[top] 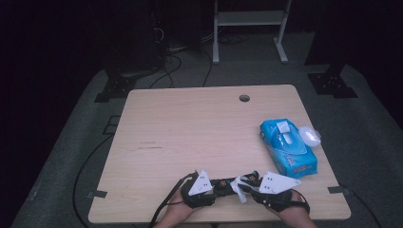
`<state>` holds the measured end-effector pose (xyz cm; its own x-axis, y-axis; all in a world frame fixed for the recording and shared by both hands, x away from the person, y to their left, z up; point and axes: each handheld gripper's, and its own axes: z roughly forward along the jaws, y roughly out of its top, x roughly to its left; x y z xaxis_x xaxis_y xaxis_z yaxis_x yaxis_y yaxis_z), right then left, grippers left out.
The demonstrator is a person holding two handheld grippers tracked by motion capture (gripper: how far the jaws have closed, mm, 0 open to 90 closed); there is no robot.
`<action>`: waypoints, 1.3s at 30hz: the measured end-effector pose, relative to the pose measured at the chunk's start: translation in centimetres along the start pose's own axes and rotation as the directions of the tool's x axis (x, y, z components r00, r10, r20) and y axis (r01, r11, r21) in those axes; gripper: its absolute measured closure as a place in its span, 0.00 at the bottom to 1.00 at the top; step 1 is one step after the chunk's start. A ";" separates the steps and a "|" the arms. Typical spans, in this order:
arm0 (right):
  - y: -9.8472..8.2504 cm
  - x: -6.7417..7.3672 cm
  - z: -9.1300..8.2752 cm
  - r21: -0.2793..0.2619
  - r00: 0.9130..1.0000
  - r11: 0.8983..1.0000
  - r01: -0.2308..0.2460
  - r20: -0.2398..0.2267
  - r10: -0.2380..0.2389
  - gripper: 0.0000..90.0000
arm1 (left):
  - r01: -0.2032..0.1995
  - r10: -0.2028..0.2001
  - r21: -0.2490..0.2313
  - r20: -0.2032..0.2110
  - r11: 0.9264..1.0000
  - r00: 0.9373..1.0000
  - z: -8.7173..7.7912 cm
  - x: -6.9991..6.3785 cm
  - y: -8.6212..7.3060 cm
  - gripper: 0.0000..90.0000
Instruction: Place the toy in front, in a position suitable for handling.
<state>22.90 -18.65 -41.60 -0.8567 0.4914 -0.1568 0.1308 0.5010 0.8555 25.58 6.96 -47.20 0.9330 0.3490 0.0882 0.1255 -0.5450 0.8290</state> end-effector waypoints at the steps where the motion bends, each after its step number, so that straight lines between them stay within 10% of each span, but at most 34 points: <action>1: 0.2 -0.4 0.0 0.004 1.000 1.000 -0.005 0.006 0.005 0.92 | -0.018 0.018 0.017 0.002 1.000 1.000 0.1 -0.1 -0.1 0.71; 8: -1.4 -1.6 0.9 0.045 0.997 0.996 -0.078 0.005 0.078 0.92 | 0.035 -0.035 -0.015 0.044 0.999 0.998 0.6 0.2 0.0 0.67; 22: 1.1 0.1 4.0 0.058 0.997 0.997 -0.048 -0.057 0.051 0.92 | 0.050 -0.048 -0.025 0.064 0.998 0.997 0.4 0.8 -0.4 0.78; 27: -0.9 -2.2 1.8 0.048 0.986 0.985 -0.167 0.018 0.166 0.92 | 0.040 -0.038 -0.026 0.061 0.999 0.997 0.7 0.8 -0.2 0.78; 39: 0.1 -1.2 3.0 0.055 0.992 0.991 -0.123 -0.015 0.124 0.92 | 0.038 -0.036 -0.036 0.054 0.999 0.998 0.8 0.8 0.1 0.78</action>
<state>25.41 -17.09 -42.83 -0.8414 0.5387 -0.0420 0.2622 0.4751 0.8400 26.61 6.57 -47.49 0.9448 0.3264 0.0284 0.1483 -0.5034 0.8512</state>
